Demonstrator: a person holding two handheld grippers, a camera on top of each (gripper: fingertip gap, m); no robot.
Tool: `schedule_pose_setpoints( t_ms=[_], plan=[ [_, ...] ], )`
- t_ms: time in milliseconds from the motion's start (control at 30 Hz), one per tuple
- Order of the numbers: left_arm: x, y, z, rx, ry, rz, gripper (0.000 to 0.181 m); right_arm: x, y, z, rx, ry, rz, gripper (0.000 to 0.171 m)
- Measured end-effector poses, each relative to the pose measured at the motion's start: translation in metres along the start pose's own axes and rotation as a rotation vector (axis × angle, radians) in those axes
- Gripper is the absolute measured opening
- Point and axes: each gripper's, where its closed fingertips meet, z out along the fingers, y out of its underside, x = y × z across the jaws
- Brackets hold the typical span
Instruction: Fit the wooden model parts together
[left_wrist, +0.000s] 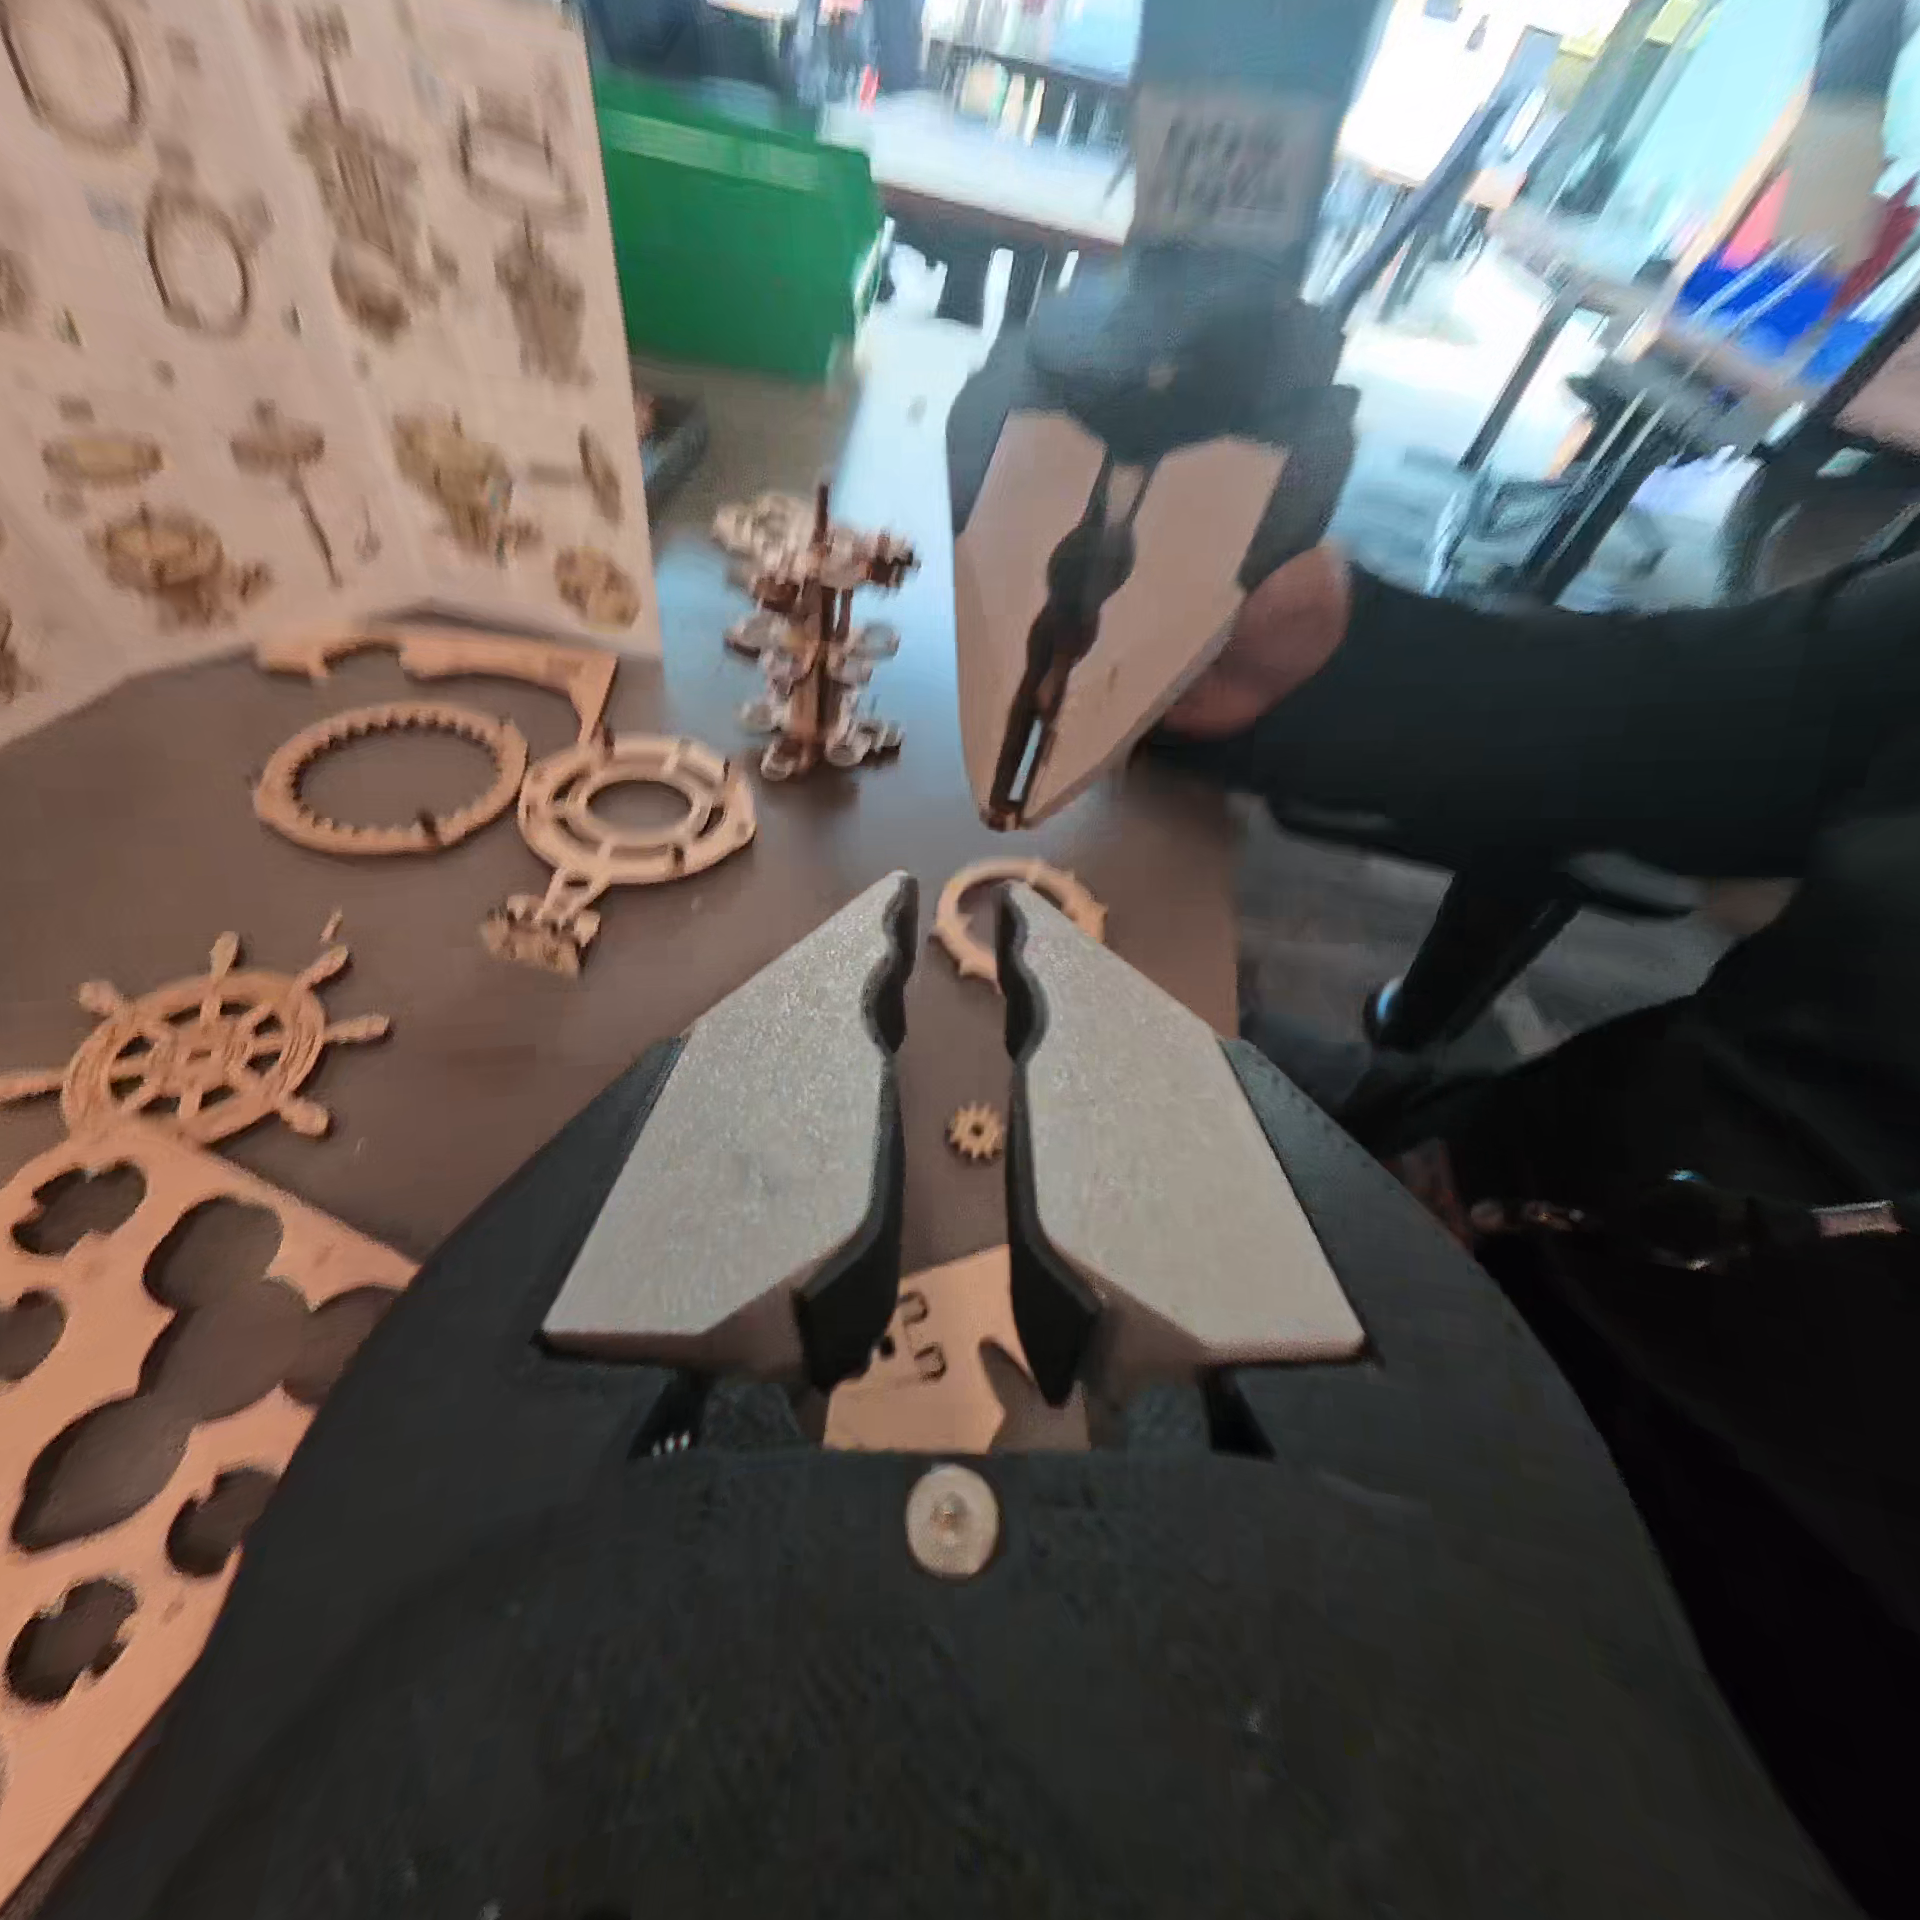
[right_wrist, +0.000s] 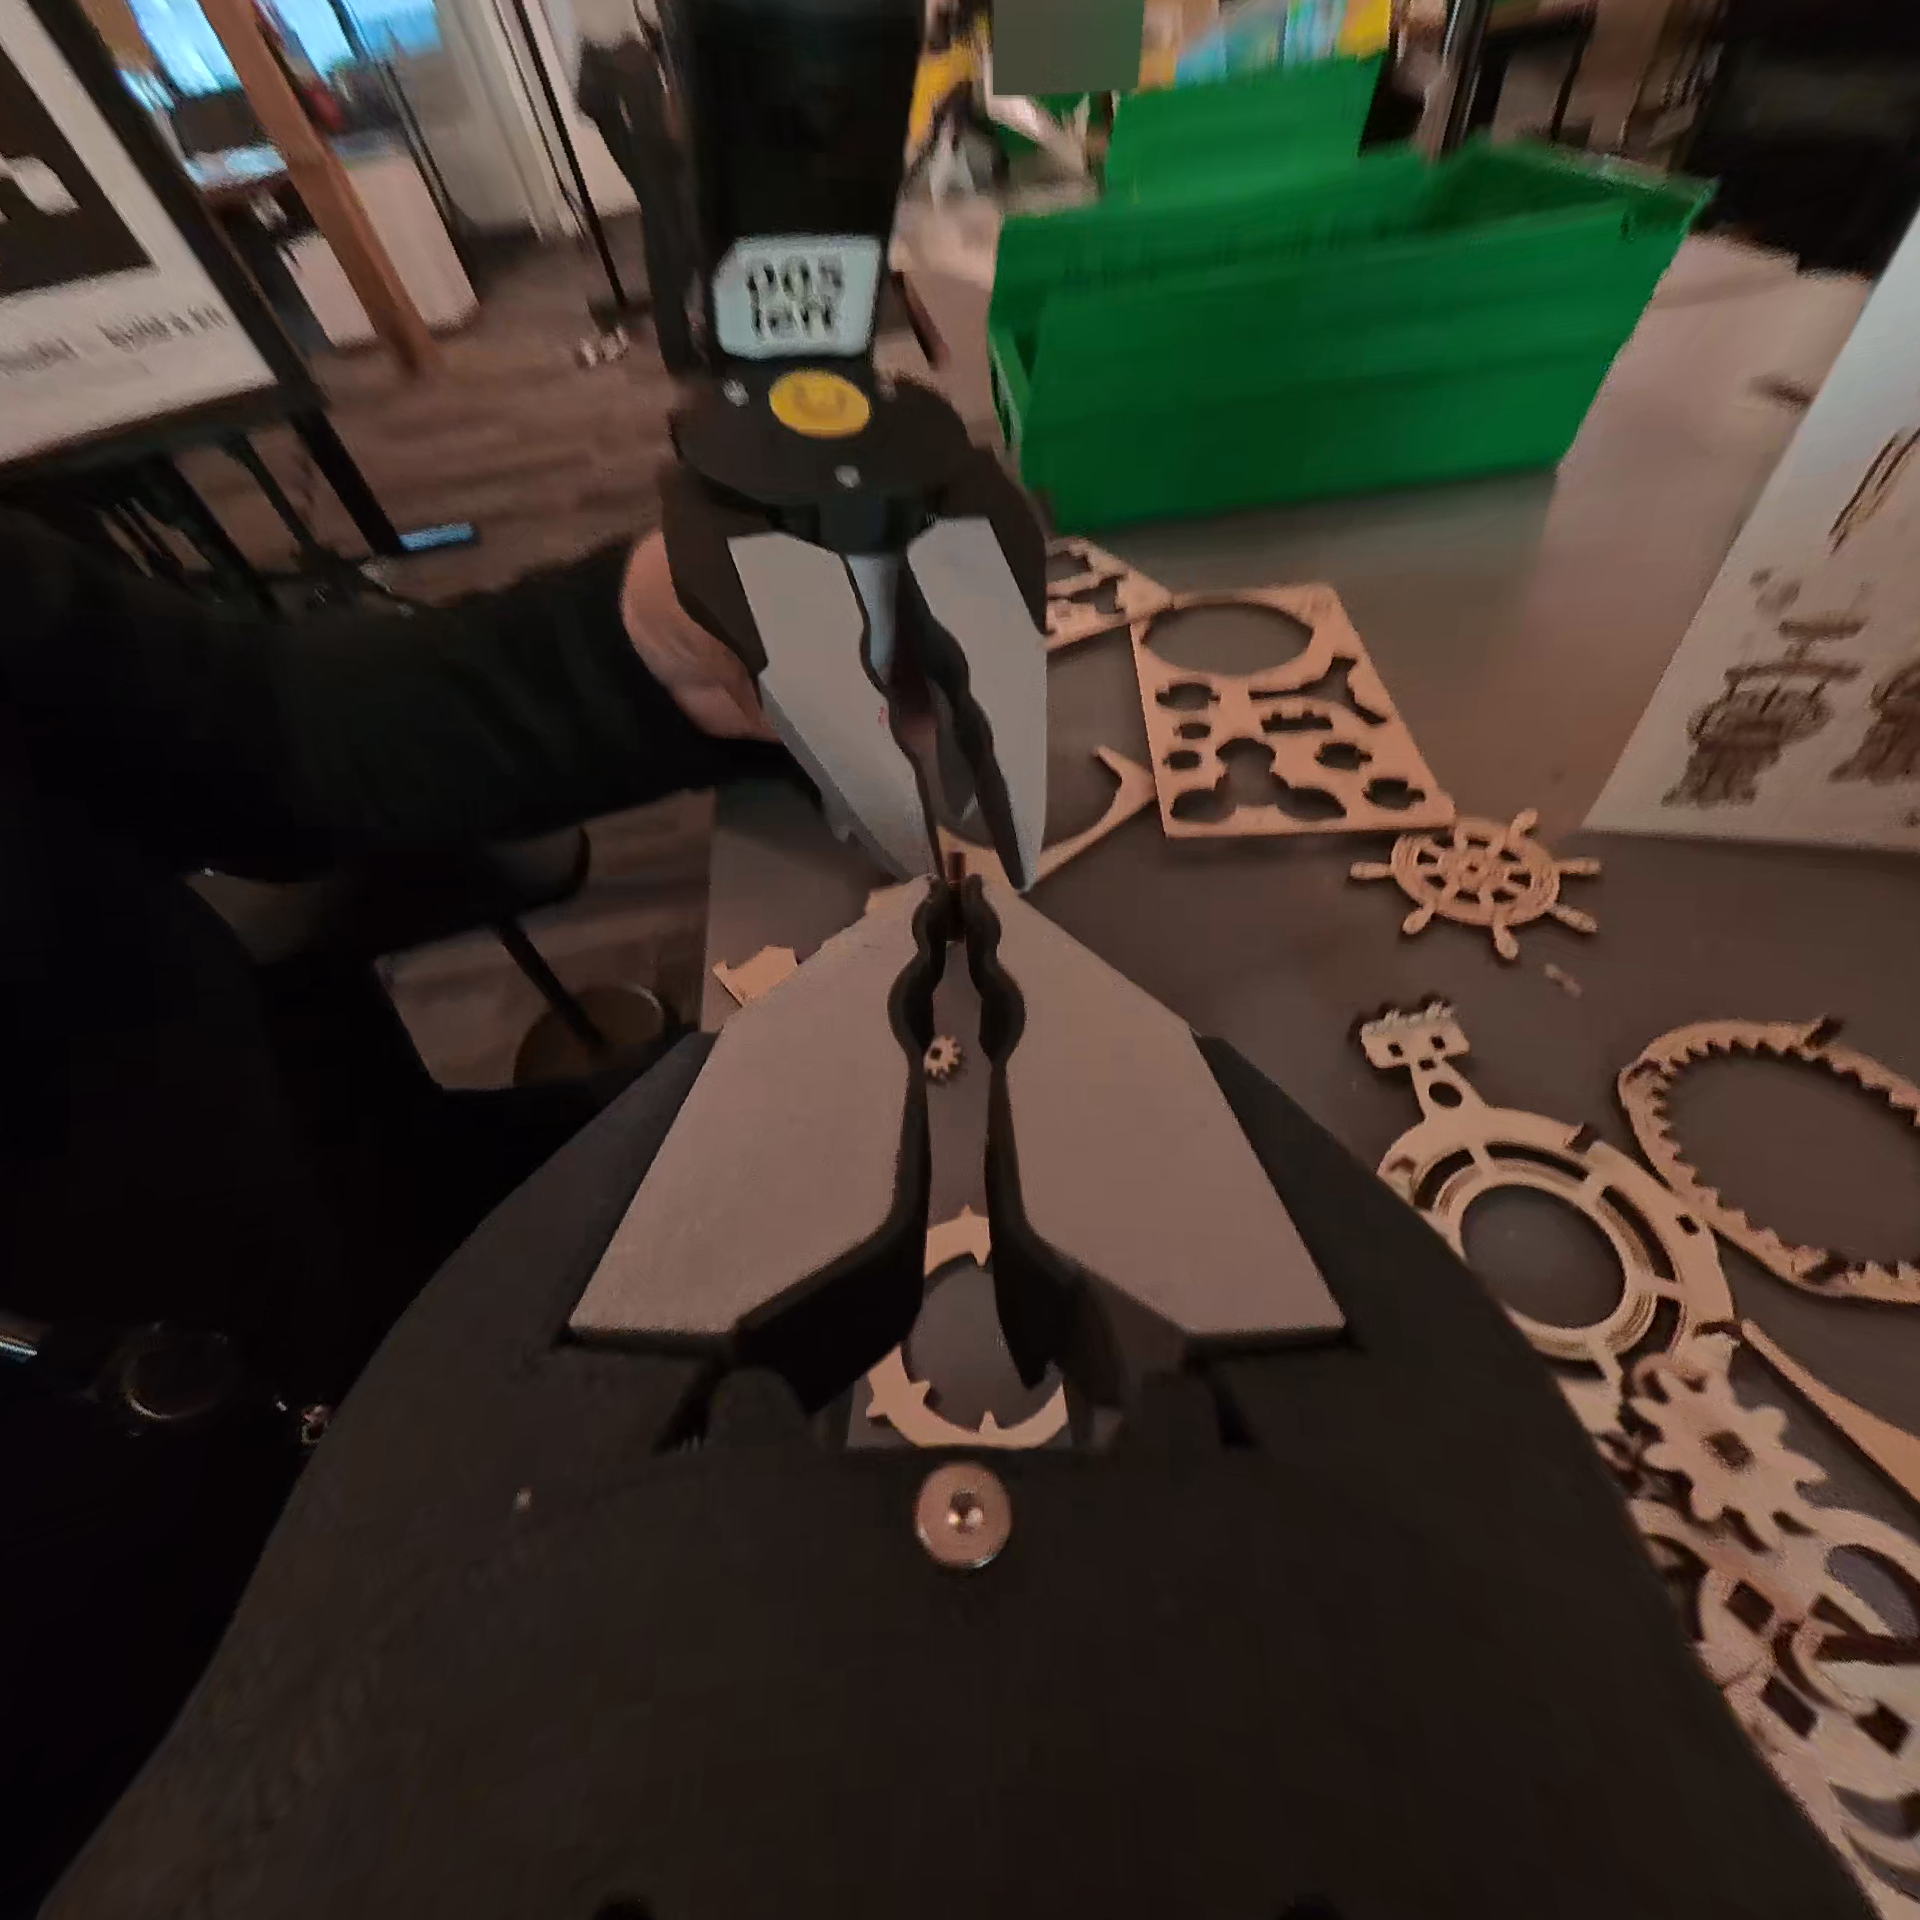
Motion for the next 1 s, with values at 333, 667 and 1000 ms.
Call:
schedule_pose_setpoints(
  t_ms=[333,667,1000],
  plan=[
    [0.016,-0.018,-0.003,0.125,0.085,0.017,0.009,-0.012,-0.01,0.0,0.104,-0.069,-0.002,0.0],
    [0.026,-0.02,-0.005,0.151,0.153,0.002,0.002,-0.016,-0.009,-0.002,0.087,-0.079,-0.022,0.0],
    [0.02,-0.014,-0.003,0.111,0.121,-0.009,0.001,-0.009,-0.001,-0.003,0.006,-0.034,-0.04,0.0]
  ],
)
